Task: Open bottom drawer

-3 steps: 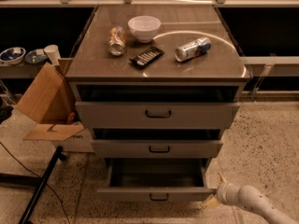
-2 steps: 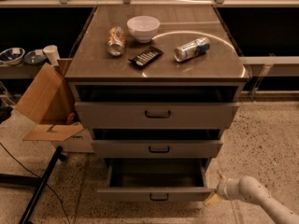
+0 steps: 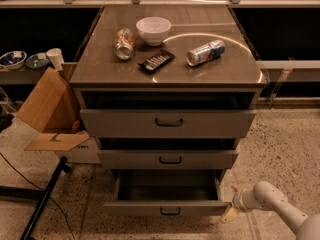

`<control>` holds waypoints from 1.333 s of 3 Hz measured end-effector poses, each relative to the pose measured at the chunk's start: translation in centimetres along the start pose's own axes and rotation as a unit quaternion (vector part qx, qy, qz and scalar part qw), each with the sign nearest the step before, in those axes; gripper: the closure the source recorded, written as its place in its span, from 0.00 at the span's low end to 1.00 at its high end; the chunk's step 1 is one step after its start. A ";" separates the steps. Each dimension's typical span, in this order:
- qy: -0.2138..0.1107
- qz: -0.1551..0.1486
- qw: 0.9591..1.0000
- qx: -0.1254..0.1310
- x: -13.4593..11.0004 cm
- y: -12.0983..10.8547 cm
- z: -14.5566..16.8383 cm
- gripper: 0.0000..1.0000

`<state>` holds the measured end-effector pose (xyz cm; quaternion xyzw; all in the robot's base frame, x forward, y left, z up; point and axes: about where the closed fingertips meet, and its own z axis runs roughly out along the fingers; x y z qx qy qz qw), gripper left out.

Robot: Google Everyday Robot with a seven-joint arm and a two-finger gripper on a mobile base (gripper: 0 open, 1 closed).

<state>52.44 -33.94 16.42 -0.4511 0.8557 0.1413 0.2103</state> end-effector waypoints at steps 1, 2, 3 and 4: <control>0.021 0.015 1.000 -0.012 1.1 1.7 0.2 0.00; 0.035 0.017 0.999 -0.023 1.9 5.2 1.3 0.00; 0.044 0.001 0.999 -0.024 1.6 7.4 1.9 0.00; 0.044 0.001 0.999 -0.024 1.9 7.1 1.7 0.00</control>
Offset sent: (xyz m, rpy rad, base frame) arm -0.0885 0.0428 -0.0294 -0.0456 0.1196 0.0076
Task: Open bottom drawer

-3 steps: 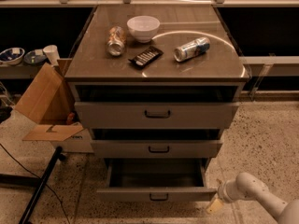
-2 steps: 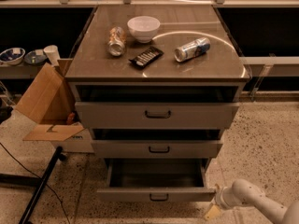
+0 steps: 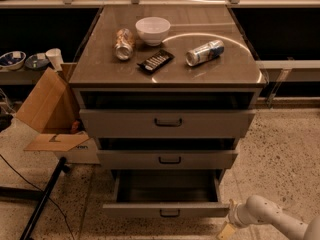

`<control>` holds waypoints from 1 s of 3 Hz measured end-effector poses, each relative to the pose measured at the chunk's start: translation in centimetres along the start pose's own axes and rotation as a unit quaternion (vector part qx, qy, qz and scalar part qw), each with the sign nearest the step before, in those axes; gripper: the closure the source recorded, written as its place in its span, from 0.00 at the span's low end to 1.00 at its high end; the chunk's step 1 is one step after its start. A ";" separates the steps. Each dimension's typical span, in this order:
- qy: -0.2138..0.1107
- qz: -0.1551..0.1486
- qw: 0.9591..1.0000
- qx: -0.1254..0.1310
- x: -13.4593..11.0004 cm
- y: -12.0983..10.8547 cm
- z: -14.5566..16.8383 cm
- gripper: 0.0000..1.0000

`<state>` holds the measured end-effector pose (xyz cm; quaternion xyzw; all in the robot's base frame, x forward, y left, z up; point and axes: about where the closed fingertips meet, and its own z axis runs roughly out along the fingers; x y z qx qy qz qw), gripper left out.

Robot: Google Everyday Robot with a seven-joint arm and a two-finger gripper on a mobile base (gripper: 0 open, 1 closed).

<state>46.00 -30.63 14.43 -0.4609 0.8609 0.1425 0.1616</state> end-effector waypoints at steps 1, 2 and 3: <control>0.003 0.002 1.000 0.004 0.7 -0.4 -0.6 0.00; 0.008 0.018 0.998 0.055 1.0 1.7 -2.0 0.00; 0.008 0.018 0.998 0.055 1.0 1.7 -2.0 0.00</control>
Offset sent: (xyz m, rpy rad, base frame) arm -0.0865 0.0212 0.0198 -0.1378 -0.0637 -0.0439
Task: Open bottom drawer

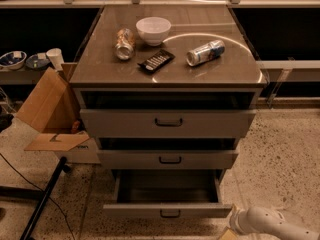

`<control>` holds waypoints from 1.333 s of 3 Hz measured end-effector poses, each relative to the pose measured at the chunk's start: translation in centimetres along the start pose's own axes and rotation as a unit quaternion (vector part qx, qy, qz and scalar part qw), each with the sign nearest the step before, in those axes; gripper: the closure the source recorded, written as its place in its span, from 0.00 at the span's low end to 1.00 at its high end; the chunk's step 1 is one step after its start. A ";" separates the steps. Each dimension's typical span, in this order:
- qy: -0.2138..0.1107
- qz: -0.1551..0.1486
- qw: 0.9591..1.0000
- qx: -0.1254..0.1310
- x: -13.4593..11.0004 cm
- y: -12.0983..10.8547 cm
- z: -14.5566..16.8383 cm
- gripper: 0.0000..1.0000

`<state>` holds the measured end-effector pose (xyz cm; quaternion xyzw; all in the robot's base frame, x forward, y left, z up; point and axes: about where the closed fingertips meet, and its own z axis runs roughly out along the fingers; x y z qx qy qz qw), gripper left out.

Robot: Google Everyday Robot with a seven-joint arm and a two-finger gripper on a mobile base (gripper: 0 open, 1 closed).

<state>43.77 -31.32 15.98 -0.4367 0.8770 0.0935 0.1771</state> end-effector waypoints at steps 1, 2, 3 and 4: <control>0.005 -0.005 1.000 -0.011 -0.3 0.2 1.4 0.00; 0.005 -0.024 1.000 -0.002 -0.6 0.3 1.5 0.00; 0.005 -0.029 1.000 0.002 -0.4 0.1 1.3 0.00; -0.001 -0.034 0.999 0.027 -0.4 -0.1 -0.8 0.00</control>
Offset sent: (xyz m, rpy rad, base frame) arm 0.0047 0.0167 -0.0067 -0.0416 -0.0510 0.0844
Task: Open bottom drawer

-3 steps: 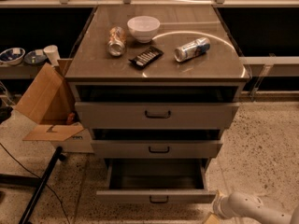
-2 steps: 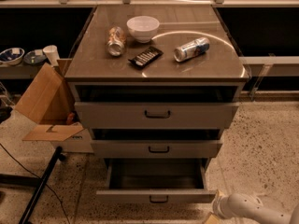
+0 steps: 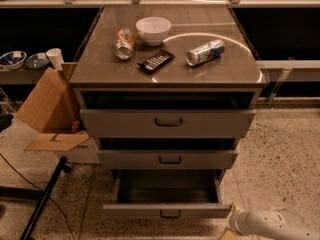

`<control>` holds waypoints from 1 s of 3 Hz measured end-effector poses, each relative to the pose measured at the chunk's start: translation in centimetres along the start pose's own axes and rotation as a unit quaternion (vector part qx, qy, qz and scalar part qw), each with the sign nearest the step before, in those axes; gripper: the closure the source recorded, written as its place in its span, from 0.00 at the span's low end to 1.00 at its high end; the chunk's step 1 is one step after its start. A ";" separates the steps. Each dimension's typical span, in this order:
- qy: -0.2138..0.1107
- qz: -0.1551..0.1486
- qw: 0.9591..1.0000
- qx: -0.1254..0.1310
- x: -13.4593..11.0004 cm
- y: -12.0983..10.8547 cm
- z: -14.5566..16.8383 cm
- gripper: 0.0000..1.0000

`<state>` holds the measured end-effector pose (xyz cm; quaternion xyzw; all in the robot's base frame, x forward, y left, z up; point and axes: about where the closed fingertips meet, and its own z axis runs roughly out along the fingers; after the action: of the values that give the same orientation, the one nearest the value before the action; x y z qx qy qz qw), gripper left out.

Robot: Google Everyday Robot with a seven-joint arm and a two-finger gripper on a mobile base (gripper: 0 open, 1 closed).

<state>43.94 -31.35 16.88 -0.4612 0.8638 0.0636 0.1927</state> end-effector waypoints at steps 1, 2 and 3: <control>-0.012 -0.019 0.999 0.022 -1.0 1.1 -2.1 0.00; -0.018 -0.032 0.999 0.029 -1.8 1.6 -2.8 0.00; -0.024 -0.047 0.998 0.032 -3.0 1.8 -3.0 0.00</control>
Offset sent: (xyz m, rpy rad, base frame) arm -0.0198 0.0376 0.0470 -0.0355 -0.1183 0.0547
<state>43.17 -28.89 20.68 -0.4931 0.8379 0.0383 0.2310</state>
